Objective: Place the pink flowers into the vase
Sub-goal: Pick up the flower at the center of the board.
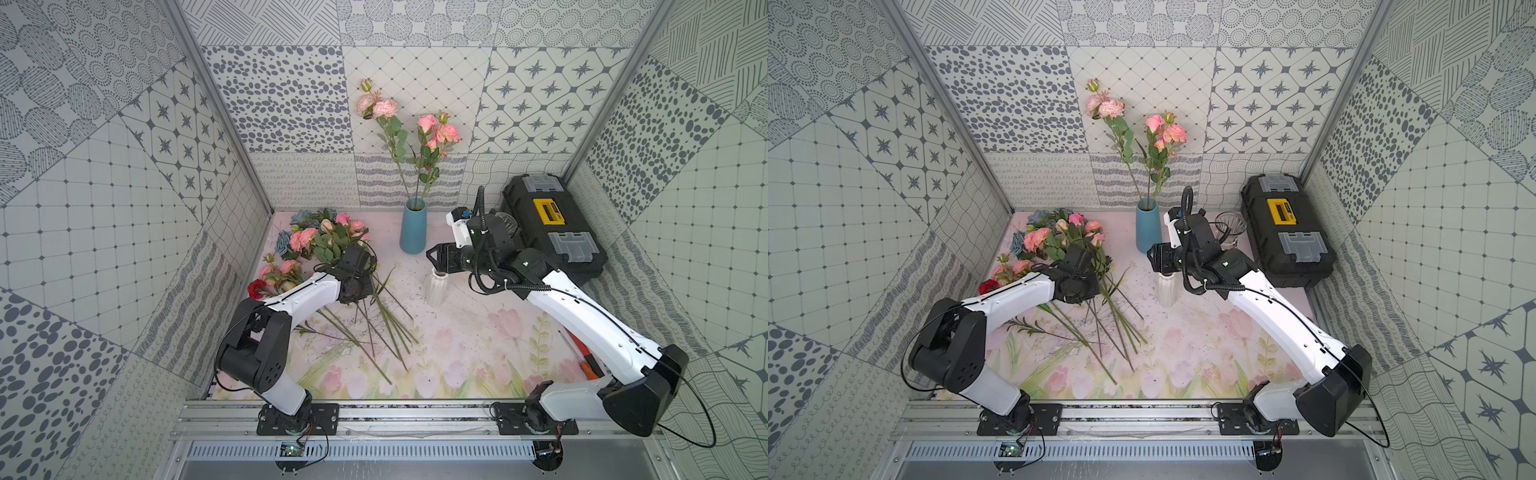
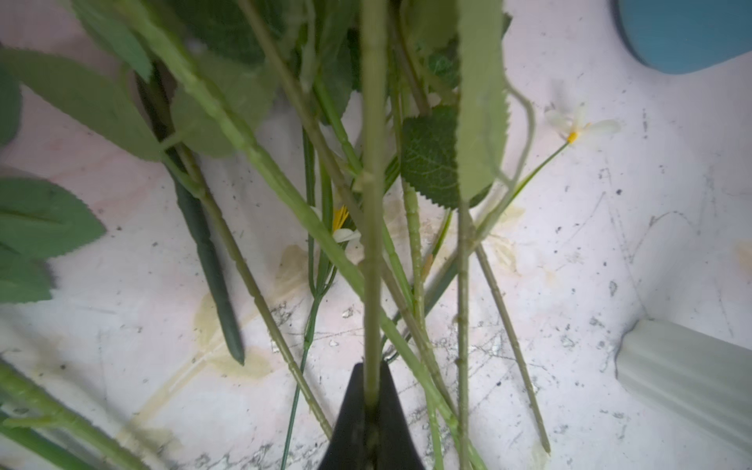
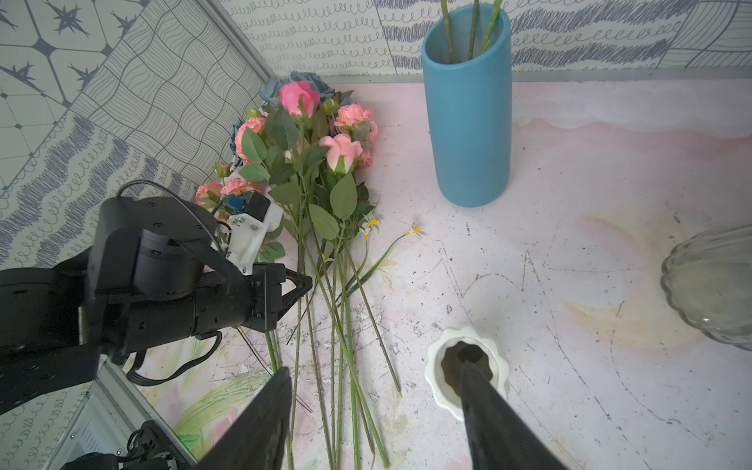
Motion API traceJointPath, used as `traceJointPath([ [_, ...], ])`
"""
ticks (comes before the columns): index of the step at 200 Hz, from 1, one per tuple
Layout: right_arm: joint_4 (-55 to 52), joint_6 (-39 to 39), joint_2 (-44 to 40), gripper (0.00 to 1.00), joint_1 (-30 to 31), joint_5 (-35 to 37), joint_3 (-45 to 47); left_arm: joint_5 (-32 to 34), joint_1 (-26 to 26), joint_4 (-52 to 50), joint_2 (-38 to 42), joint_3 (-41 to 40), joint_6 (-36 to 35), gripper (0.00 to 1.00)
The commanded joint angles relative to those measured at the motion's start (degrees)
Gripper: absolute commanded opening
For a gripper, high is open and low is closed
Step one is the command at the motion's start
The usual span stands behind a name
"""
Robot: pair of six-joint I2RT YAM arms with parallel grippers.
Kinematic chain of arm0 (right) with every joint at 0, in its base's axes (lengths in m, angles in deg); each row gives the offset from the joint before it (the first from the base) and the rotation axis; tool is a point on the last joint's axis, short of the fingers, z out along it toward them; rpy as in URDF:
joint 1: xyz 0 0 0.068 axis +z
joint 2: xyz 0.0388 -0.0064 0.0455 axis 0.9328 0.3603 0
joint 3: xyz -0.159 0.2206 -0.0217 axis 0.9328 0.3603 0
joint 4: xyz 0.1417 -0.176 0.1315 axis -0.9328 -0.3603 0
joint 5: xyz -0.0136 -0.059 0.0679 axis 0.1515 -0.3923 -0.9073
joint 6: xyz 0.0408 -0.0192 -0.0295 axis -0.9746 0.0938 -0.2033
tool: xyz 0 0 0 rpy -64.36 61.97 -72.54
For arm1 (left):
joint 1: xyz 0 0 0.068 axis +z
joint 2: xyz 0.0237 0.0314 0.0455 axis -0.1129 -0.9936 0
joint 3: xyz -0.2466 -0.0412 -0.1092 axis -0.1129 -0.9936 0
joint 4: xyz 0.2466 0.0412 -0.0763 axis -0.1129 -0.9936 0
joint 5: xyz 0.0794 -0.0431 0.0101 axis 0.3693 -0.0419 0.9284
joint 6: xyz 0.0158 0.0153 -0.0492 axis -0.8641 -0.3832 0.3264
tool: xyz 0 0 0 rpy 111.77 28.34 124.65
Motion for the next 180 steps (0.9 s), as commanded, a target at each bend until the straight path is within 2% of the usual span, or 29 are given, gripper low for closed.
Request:
traceJointPath([
  [1,2.1,-1.1,-0.8,0.66,-0.2,-0.4,0.1,8.0,-2.0,-8.2,4.9,3.8,-0.4,0.00],
  [34,2.1,-0.9,-0.6,0.66,-0.2,-0.3,-0.2,13.0,-2.7,-14.6,11.4,6.4,2.1,0.00],
  [55,2.2,-0.4,-0.4,0.66,-0.2,-0.2,-0.2,17.9,-2.7,-18.7,16.1,6.7,6.4,0.00],
  [84,2.0,0.3,0.2,0.66,-0.6,-0.4,-0.4,24.6,-2.5,-25.4,22.6,4.8,17.6,0.00],
  [98,2.1,0.4,0.4,0.66,-0.8,-0.7,-0.4,25.9,-1.8,-27.7,25.3,2.8,22.7,0.00],
  [125,2.3,0.4,0.6,0.66,-1.6,-1.9,-0.3,22.8,2.2,-30.1,29.0,-2.4,33.0,0.00],
  [147,2.4,0.4,0.6,0.66,-2.2,-2.4,0.2,17.9,6.4,-27.8,31.0,-8.6,38.4,0.00],
  [180,2.4,0.4,0.4,0.66,-3.1,-3.5,0.4,16.2,8.6,-25.0,31.4,-13.7,41.5,0.00],
])
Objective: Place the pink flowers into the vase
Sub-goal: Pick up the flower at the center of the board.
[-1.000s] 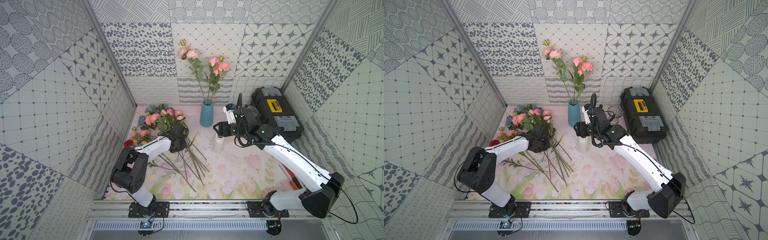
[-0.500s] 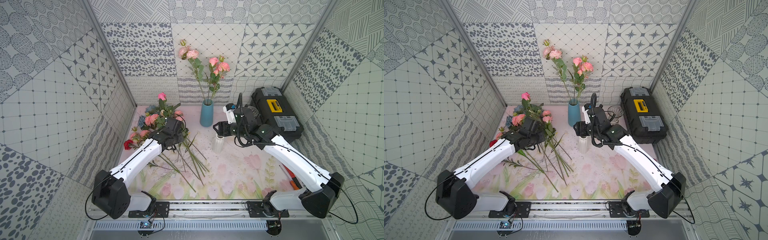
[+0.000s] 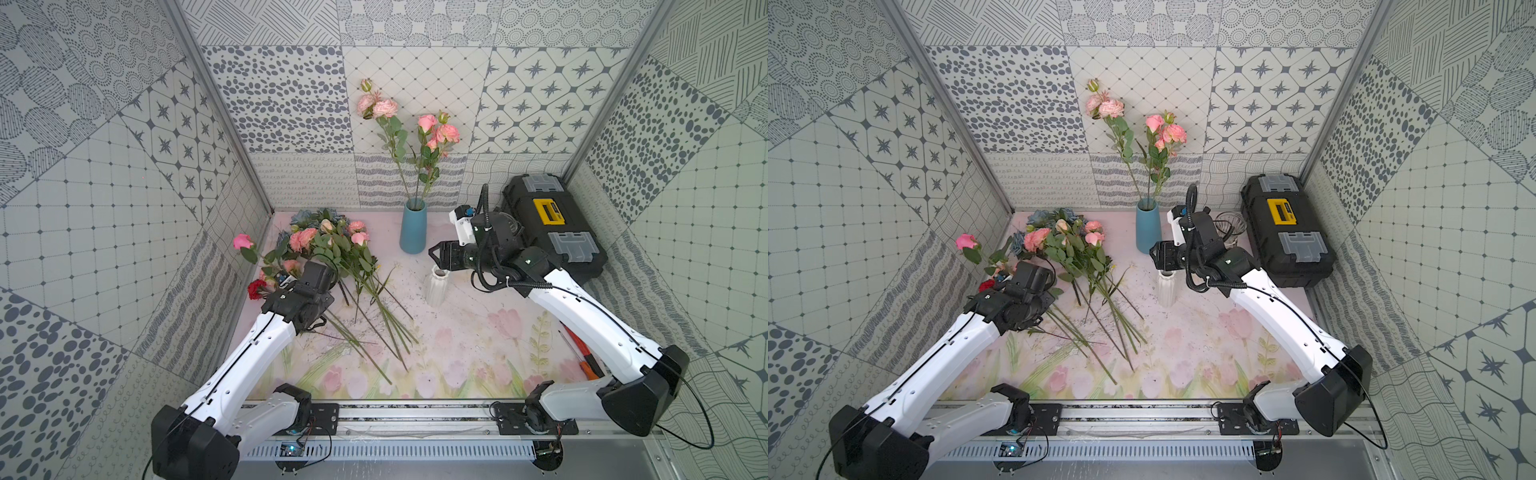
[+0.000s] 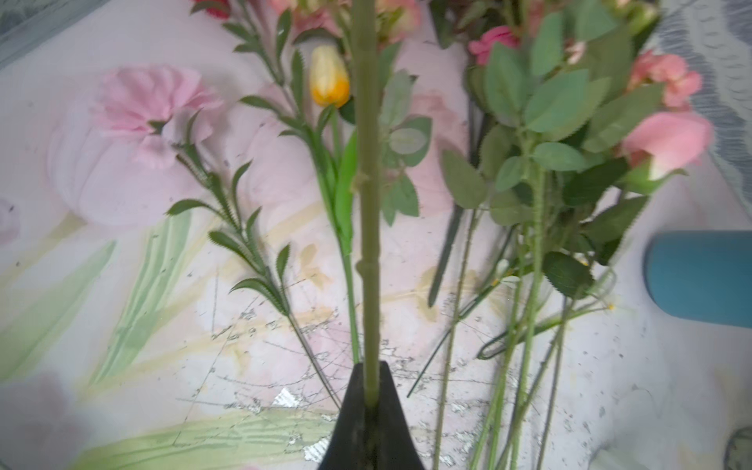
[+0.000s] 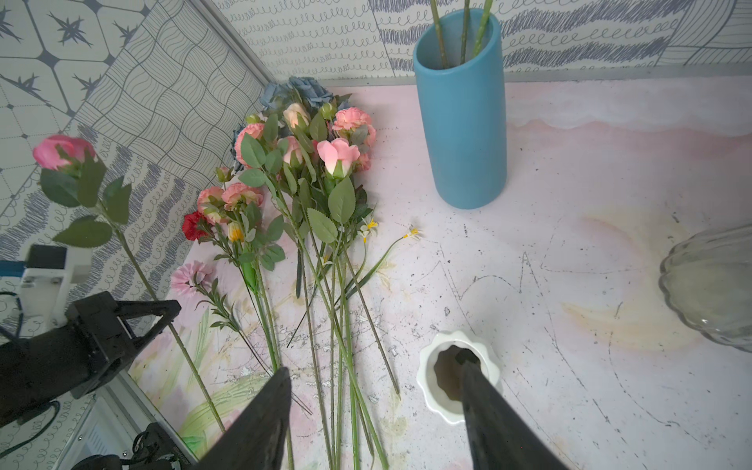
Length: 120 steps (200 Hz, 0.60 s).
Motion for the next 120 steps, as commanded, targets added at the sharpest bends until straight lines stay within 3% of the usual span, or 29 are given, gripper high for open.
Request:
traceJointPath([
  [1,2.3,0.1,0.4,0.66,-0.7,-1.3,0.4,-1.7,2.7,-1.9,0.8,-4.5,12.8,0.00],
  [32,2.4,0.0,0.3,0.66,-1.2,-2.1,0.6,-5.7,5.0,2.4,-0.2,-8.7,13.7,0.00],
  [84,2.4,-0.1,0.0,0.66,-1.8,-2.4,0.6,-12.5,6.9,10.3,-9.0,-11.5,12.7,0.00],
  [120,2.5,-0.1,-0.1,0.66,-1.9,-2.6,1.2,-8.8,6.0,8.7,-10.3,-8.8,10.4,0.00],
])
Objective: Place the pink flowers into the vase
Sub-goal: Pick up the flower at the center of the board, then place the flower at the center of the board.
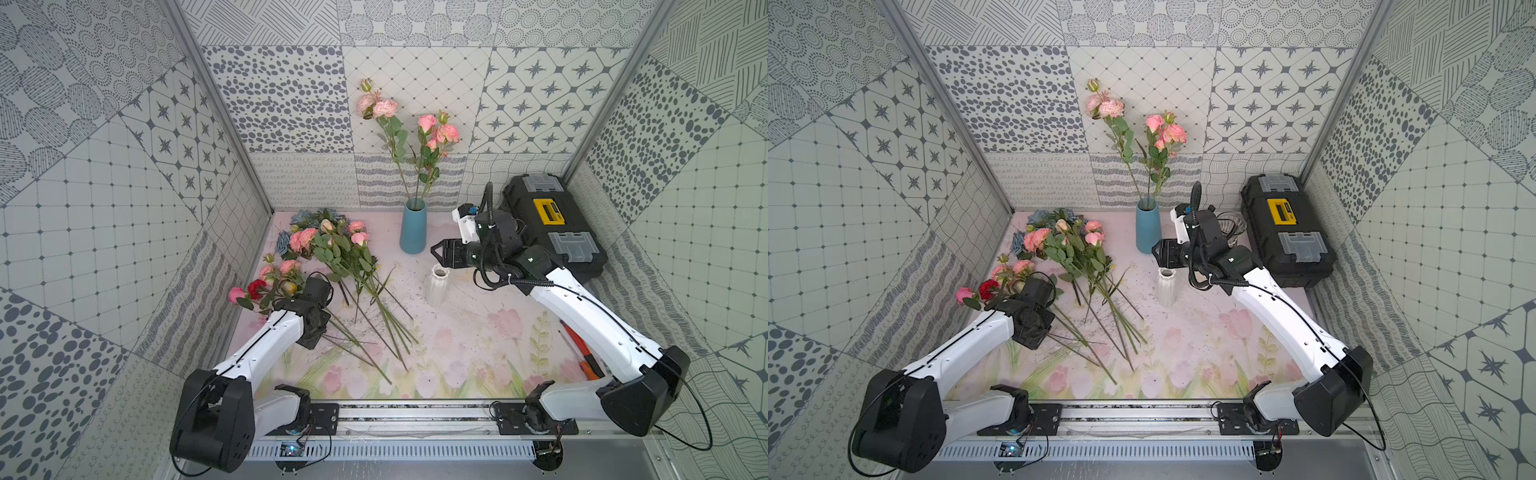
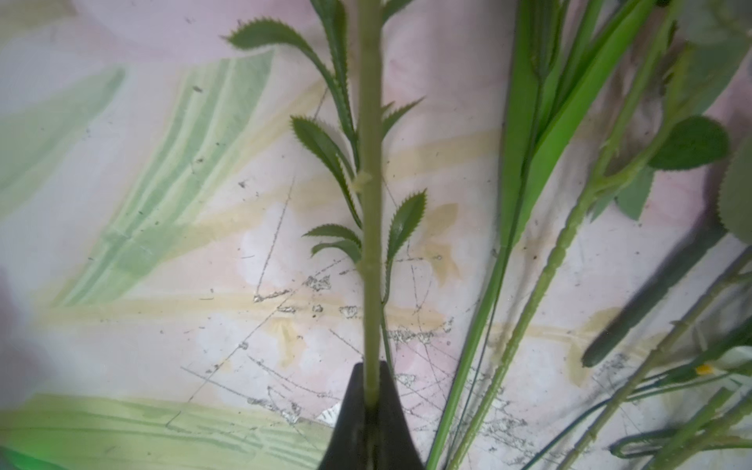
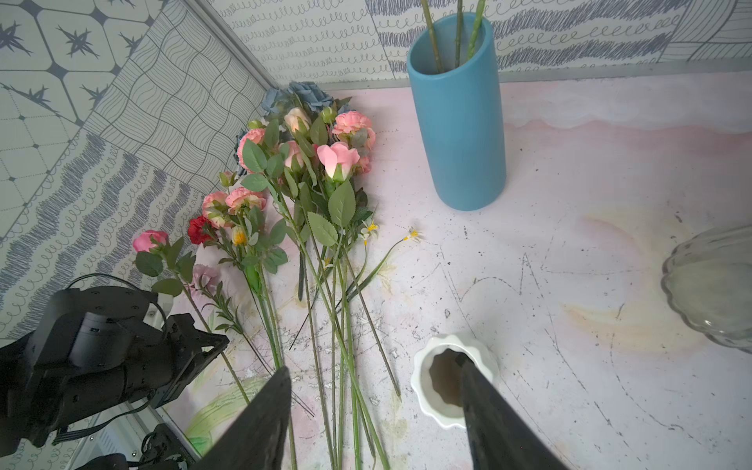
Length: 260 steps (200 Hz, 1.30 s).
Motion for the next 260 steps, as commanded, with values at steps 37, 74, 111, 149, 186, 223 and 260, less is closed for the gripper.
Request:
traceJointPath([
  [37,2.5,-0.3,-0.2,0.66,-0.4,-0.7,1.4,13.0,-7.0,-5.9,-1.1,13.0,-5.8,0.00],
  [74,2.2,0.2,-0.6,0.66,-0.8,0.5,1.0,11.6,-12.6,-2.6,-8.6,25.0,-16.5,0.00],
  [111,1.2,1.0,-1.5,0.66,-1.4,1.4,0.1,-1.5,-15.5,7.7,-21.3,33.4,-24.4,0.00],
  [149,0.5,1.2,-2.7,0.66,-2.1,1.7,0.1,-9.8,-18.7,13.2,-32.4,42.2,-28.3,0.00],
  [186,0.1,1.2,-3.8,0.66,-2.5,1.7,0.8,-14.8,-20.2,14.7,-40.7,49.3,-28.9,0.00],
  [223,0.1,0.9,-4.8,0.66,-2.6,1.8,1.5,-17.2,-20.3,14.6,-47.5,53.0,-28.6,0.00],
  [260,0.2,0.5,-5.3,0.66,-2.6,1.4,1.8,-17.0,-20.3,13.7,-50.8,54.4,-27.4,0.17],
])
